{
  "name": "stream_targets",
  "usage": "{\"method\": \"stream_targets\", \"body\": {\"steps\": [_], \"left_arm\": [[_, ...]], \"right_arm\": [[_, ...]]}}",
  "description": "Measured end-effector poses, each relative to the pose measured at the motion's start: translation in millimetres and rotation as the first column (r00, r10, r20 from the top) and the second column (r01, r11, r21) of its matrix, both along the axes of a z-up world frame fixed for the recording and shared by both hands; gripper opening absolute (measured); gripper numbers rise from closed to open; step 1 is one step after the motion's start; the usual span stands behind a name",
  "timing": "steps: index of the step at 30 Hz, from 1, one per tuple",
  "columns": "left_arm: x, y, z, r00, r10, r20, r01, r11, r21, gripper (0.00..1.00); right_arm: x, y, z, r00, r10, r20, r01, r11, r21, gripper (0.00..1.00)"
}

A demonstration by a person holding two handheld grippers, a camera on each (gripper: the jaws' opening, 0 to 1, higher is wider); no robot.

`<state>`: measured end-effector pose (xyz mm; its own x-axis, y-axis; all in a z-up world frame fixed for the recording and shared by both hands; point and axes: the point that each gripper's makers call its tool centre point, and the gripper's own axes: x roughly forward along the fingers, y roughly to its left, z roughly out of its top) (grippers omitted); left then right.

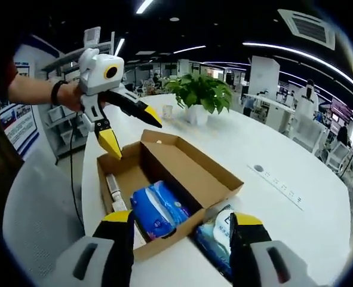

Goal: Operate the shoe box by opening the lid, removing the specified soft item, and placing it in the target area until the item is outside and the box remains undamaged.

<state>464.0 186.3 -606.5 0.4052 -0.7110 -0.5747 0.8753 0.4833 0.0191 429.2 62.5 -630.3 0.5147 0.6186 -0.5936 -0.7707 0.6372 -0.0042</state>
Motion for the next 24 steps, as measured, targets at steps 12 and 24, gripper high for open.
{"method": "stream_targets", "body": {"steps": [12,24], "left_arm": [[-10.7,11,2.8,0.999,0.042,0.001,-0.042,0.999,-0.033,0.67],[-19.6,46,1.5,0.993,0.117,0.000,-0.117,0.991,-0.065,0.72]], "right_arm": [[-16,14,6.5,1.000,0.010,0.006,-0.010,1.000,0.027,0.65],[-29,4,3.1,0.998,-0.059,-0.016,0.060,0.996,0.071,0.68]]}}
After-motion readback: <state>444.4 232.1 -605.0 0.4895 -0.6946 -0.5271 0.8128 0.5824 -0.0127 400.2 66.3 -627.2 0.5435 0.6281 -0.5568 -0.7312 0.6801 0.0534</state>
